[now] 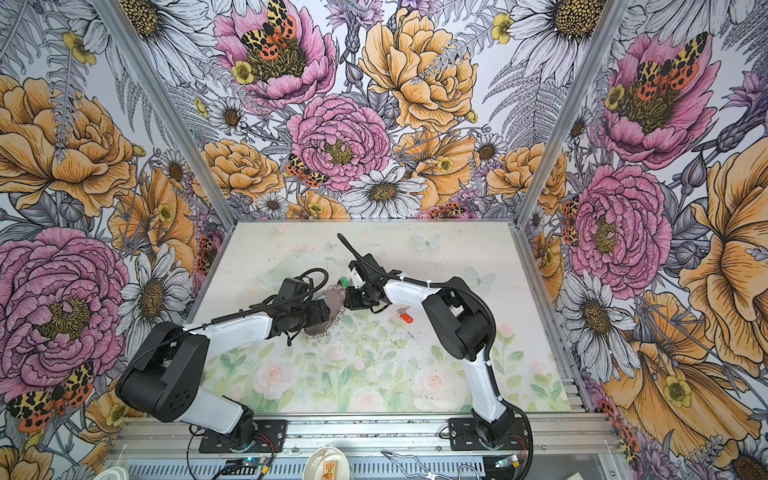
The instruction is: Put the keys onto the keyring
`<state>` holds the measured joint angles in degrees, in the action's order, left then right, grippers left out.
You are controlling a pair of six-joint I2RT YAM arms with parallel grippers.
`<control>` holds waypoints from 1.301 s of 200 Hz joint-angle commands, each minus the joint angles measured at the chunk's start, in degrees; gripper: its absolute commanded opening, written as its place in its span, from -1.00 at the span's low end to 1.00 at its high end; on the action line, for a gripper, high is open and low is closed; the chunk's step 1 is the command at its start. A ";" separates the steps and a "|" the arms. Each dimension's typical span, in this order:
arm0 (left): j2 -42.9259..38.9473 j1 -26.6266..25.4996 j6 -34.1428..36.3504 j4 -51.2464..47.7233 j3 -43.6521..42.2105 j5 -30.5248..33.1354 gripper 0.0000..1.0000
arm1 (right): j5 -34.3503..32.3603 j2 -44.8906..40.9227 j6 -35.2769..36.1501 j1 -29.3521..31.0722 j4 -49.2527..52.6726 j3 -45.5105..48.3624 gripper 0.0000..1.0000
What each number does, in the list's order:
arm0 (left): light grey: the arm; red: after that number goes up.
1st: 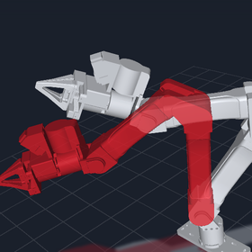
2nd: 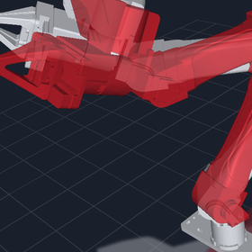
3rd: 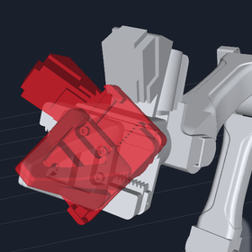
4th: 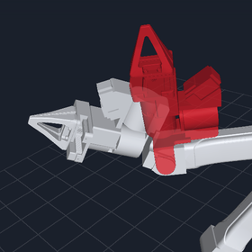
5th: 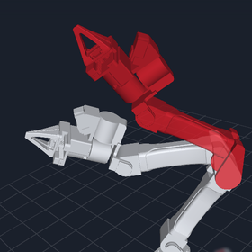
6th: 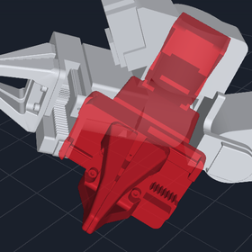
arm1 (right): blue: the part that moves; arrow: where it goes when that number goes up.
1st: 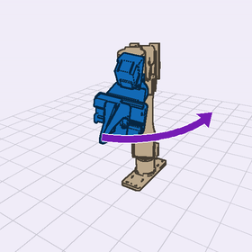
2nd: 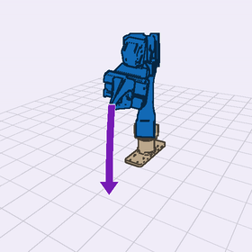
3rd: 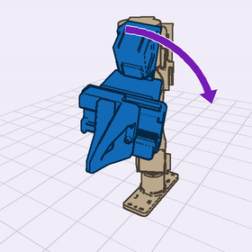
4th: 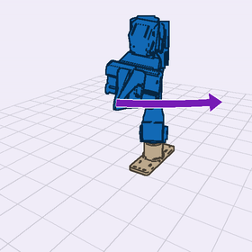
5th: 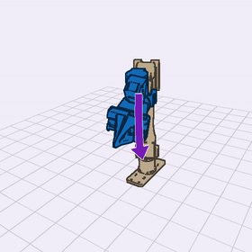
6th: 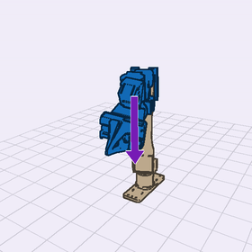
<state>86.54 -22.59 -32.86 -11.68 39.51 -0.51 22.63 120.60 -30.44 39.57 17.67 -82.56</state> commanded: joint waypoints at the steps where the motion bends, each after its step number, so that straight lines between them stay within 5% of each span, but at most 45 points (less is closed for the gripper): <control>1: -1.20 0.53 0.46 -1.25 -1.30 0.42 0.66 | 0.60 1.13 0.47 0.51 -0.80 -1.89 -0.56; 119: -2.23 0.53 0.04 -1.24 -2.15 0.67 0.68 | 2.92 4.69 0.01 0.85 -0.77 -4.10 -0.50; 260: -2.21 0.55 0.00 -1.06 -2.68 0.78 0.69 | 4.36 6.23 0.93 1.86 -0.71 -6.79 -0.66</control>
<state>85.06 -22.59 -32.86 -11.75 38.11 -0.49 26.72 125.21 -30.39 41.04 17.47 -87.90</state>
